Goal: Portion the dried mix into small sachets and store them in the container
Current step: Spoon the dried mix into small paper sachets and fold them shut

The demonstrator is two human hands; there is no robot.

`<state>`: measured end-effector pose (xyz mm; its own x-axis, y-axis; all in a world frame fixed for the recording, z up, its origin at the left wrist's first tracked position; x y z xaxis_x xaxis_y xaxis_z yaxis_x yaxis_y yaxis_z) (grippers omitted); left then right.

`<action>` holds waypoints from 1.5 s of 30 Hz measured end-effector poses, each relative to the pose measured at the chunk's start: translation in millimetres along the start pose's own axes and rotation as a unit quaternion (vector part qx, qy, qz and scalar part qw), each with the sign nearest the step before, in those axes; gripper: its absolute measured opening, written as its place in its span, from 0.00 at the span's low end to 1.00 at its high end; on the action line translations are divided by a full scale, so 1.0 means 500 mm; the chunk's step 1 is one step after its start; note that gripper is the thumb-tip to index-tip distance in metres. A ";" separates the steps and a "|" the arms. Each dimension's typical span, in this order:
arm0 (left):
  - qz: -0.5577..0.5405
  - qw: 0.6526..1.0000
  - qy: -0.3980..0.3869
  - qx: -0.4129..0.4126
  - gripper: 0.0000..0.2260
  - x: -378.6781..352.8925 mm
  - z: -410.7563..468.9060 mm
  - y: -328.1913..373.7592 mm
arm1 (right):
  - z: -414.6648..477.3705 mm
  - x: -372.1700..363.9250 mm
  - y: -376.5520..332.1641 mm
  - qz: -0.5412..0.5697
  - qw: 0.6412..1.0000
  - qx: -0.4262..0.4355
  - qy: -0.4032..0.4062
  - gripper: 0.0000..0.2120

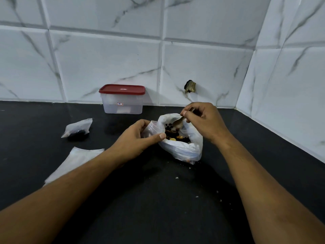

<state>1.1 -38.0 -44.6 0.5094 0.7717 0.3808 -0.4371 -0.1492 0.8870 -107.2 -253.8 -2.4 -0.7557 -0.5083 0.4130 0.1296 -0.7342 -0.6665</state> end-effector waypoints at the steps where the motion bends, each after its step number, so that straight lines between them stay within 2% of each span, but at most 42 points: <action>1: 0.001 1.000 -0.001 0.000 0.23 0.000 0.000 0.000 | -0.002 -0.003 0.004 -0.021 1.000 0.002 -0.002 0.08; 5: 0.003 1.000 0.003 -0.001 0.23 0.000 0.002 0.001 | -0.011 -0.023 0.019 -0.093 0.993 -0.004 -0.072 0.06; 8: 0.007 1.000 0.001 -0.001 0.24 0.000 0.003 -0.001 | -0.011 -0.019 0.008 -0.051 0.994 -0.027 -0.093 0.06; 12: 0.007 1.000 -0.001 -0.005 0.24 0.001 0.004 -0.001 | -0.006 0.002 -0.011 0.064 0.994 -0.061 -0.057 0.08; 15: 0.012 1.000 0.000 -0.005 0.24 0.000 0.002 0.002 | -0.006 -0.002 -0.006 0.031 0.997 -0.054 -0.036 0.08; 18: 0.008 1.000 0.001 -0.007 0.24 0.000 0.002 0.001 | -0.012 -0.021 0.003 -0.029 0.994 -0.058 -0.083 0.07; 22: -0.003 1.000 0.000 -0.004 0.24 0.000 0.002 0.000 | -0.012 -0.014 -0.012 0.036 0.988 -0.070 -0.130 0.07; 24: -0.005 1.000 0.000 -0.003 0.24 0.000 0.002 -0.001 | -0.007 0.000 -0.020 0.084 0.988 -0.077 -0.107 0.08; 26: -0.005 1.000 -0.003 -0.001 0.24 0.001 0.004 -0.003 | -0.001 0.016 -0.018 0.116 0.988 -0.084 -0.050 0.09; 29: -0.007 1.000 -0.007 -0.002 0.25 0.001 0.006 -0.007 | 0.006 0.030 -0.001 0.111 0.991 -0.076 0.008 0.09; 33: -0.003 1.000 -0.004 -0.001 0.25 0.001 0.008 -0.008 | 0.002 0.009 0.015 0.038 0.996 -0.074 -0.017 0.09; 38: -0.001 1.000 -0.005 -0.002 0.26 0.003 0.008 -0.011 | -0.009 -0.021 0.018 -0.118 0.987 -0.017 -0.107 0.08; 43: -0.007 1.000 -0.010 0.002 0.26 0.002 0.005 -0.005 | 0.002 0.004 0.000 0.055 0.996 -0.066 -0.032 0.07; 45: -0.010 1.000 -0.010 0.001 0.26 0.003 0.003 -0.004 | 0.002 0.001 0.005 0.044 0.996 -0.068 -0.023 0.06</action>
<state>3.9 -37.7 -45.5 0.5319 0.7626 0.3683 -0.4248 -0.1360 0.8950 -106.8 -256.2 -3.1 -0.7148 -0.5901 0.3753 0.1033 -0.6199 -0.7779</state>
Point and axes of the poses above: each hand's wrist, its own z-axis towards the middle knuckle, its own x-axis out of the back of the hand, y = z × x, the point moved 1 cm from there along z, towards the middle knuckle, and after that the axes turned 7 degrees about y, right-handed, at the moved point
